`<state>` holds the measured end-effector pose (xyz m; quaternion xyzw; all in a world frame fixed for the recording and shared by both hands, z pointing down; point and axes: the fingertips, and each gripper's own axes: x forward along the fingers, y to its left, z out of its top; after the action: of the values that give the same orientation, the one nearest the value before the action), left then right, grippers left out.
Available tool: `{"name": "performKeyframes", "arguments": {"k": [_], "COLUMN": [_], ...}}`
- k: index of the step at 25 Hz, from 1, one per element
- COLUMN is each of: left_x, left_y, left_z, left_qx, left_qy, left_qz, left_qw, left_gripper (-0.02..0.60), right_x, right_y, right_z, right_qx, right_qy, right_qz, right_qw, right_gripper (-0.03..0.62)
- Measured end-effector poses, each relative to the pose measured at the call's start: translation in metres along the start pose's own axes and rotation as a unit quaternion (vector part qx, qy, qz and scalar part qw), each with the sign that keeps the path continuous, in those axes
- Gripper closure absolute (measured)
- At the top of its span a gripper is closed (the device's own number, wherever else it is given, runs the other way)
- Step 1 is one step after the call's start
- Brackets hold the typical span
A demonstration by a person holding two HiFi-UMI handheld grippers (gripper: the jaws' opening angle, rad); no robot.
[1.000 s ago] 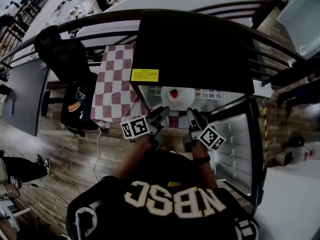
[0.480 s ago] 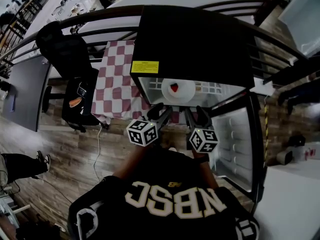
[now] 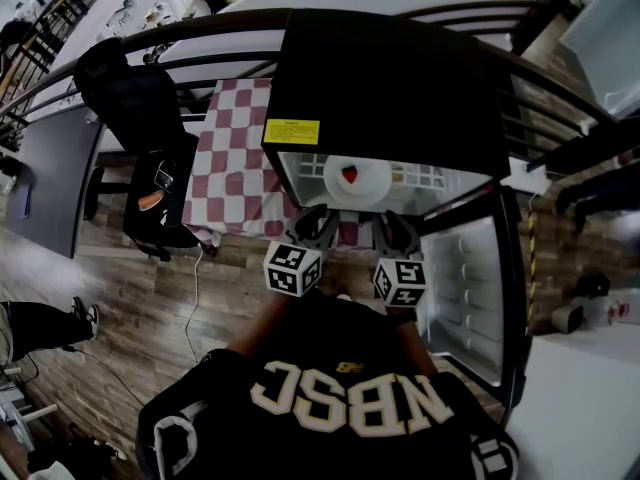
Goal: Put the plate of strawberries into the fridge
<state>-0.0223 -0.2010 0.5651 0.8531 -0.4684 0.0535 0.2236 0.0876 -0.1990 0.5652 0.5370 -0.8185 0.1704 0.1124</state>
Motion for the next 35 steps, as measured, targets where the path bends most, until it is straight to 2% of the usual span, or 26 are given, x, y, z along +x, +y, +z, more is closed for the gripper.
{"name": "performKeyframes", "arguments": {"k": [11,25,35], "left_x": [0.016,0.036,0.055], "left_y": [0.005,0.011,0.019], "left_z": [-0.005,0.000,0.011], "left_qx": [0.026,0.029,0.045], "left_qy": [0.033,0.049,0.052], "left_qz": [0.006,-0.007,-0.005], "left_qw": [0.9991,0.9984,0.9976], "left_gripper": [0.535,0.543,0.545], "right_x": [0.017,0.036,0.053], "right_y": [0.004,0.001,-0.005], "right_z": [-0.004,0.003,0.010], "right_qx": [-0.007,-0.007,-0.009], "right_qy": [0.021,0.019,0.020], "right_qz": [0.006,-0.005,-0.006], "right_qw": [1.000,1.000,1.000], "right_gripper": [0.525,0.536,0.537]}}
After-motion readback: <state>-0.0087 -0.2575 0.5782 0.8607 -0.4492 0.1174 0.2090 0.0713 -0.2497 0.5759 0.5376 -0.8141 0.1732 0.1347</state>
